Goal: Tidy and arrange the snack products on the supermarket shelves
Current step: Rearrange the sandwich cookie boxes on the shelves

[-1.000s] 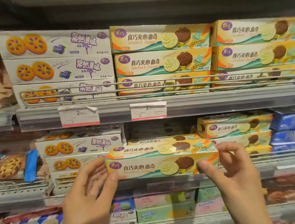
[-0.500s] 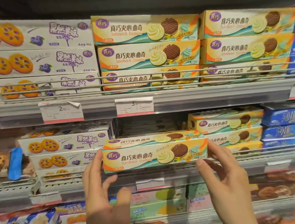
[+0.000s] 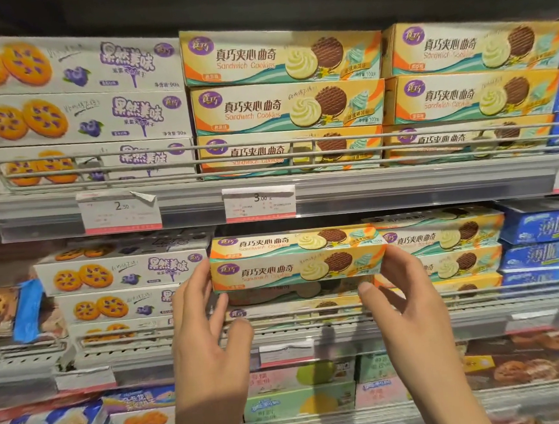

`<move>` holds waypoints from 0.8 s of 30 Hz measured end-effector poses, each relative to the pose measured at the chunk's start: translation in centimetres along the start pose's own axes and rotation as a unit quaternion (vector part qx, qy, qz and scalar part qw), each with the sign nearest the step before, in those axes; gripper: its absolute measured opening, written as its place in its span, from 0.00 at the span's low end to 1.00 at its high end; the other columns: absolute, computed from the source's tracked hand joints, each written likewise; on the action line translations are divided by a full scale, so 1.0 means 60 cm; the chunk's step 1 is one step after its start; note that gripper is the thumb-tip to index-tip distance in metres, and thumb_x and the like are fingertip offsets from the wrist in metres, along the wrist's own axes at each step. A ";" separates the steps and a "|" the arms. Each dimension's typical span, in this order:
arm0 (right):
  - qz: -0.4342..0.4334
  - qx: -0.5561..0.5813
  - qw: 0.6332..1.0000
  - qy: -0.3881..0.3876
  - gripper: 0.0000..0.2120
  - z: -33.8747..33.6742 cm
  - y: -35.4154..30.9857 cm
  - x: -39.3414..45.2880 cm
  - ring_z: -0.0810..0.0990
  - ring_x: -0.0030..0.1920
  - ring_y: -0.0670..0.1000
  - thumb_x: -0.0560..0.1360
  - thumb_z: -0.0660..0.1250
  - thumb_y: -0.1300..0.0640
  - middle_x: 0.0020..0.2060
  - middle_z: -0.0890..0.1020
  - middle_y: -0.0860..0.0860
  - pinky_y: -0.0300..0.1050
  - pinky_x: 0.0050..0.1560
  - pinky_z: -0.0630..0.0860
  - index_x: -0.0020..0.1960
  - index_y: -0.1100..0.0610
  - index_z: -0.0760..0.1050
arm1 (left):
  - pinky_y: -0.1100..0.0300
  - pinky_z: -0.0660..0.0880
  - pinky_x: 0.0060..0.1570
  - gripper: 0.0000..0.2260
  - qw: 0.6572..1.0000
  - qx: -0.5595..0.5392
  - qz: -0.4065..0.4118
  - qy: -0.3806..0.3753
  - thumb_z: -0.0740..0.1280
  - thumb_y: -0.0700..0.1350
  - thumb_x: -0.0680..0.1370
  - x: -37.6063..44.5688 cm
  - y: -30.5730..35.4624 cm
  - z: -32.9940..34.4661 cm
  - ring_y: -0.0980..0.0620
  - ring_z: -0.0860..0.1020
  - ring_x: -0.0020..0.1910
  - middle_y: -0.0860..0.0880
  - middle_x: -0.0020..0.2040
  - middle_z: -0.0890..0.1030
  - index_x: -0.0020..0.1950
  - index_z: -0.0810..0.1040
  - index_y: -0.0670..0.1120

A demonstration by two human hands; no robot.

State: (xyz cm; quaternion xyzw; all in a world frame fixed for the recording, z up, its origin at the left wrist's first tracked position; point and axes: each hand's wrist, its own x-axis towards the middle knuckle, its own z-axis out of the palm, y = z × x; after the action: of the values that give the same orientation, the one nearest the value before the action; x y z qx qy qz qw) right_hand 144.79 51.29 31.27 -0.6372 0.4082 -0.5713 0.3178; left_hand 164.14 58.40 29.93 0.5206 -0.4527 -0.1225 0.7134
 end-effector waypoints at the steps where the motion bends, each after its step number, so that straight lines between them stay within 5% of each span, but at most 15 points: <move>1: 0.006 -0.012 1.000 0.001 0.22 0.003 0.002 0.001 0.75 0.61 0.33 0.75 0.69 0.49 0.58 0.78 0.28 0.50 0.65 0.74 0.67 0.37 0.70 | 0.68 0.65 0.69 0.31 1.000 0.025 -0.009 -0.010 0.60 0.27 0.77 0.005 -0.001 0.000 0.67 0.70 0.70 0.60 0.69 0.70 0.77 0.66 0.52; 4: 0.018 -0.035 0.999 0.023 0.24 0.011 0.007 0.002 0.76 0.58 0.32 0.75 0.69 0.49 0.57 0.77 0.32 0.49 0.63 0.75 0.68 0.37 0.68 | 0.67 0.68 0.70 0.32 0.995 0.097 -0.014 -0.035 0.61 0.31 0.78 0.013 -0.005 -0.002 0.72 0.69 0.67 0.60 0.70 0.68 0.79 0.63 0.53; 9: 0.001 -0.099 0.994 0.051 0.26 0.023 0.010 0.003 0.76 0.60 0.42 0.75 0.67 0.47 0.60 0.72 0.40 0.53 0.62 0.75 0.73 0.40 0.68 | 0.53 0.74 0.64 0.31 0.986 0.167 -0.006 -0.024 0.65 0.41 0.79 0.019 -0.007 -0.007 0.66 0.73 0.61 0.62 0.67 0.64 0.79 0.62 0.59; 14: 0.004 -0.076 0.995 0.065 0.26 0.026 0.009 0.003 0.79 0.57 0.42 0.76 0.69 0.51 0.58 0.79 0.38 0.46 0.58 0.73 0.72 0.41 0.67 | 0.58 0.69 0.55 0.31 0.963 0.263 0.037 -0.041 0.62 0.49 0.77 0.026 -0.002 -0.009 0.69 0.68 0.58 0.57 0.62 0.65 0.80 0.59 0.58; 24: -0.030 -0.114 0.992 0.056 0.18 0.035 0.030 -0.001 0.79 0.58 0.47 0.76 0.66 0.47 0.56 0.80 0.39 0.58 0.62 0.76 0.65 0.42 0.71 | 0.52 0.73 0.63 0.28 0.968 0.249 0.024 -0.023 0.61 0.52 0.75 0.024 -0.014 -0.002 0.59 0.75 0.60 0.60 0.64 0.74 0.76 0.67 0.55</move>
State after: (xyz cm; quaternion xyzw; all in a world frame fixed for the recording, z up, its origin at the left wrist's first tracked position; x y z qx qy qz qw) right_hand 146.55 50.36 29.39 -0.6485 0.4680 -0.5650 0.2028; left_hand 165.28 57.20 29.96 0.6674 -0.4980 -0.0008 0.5536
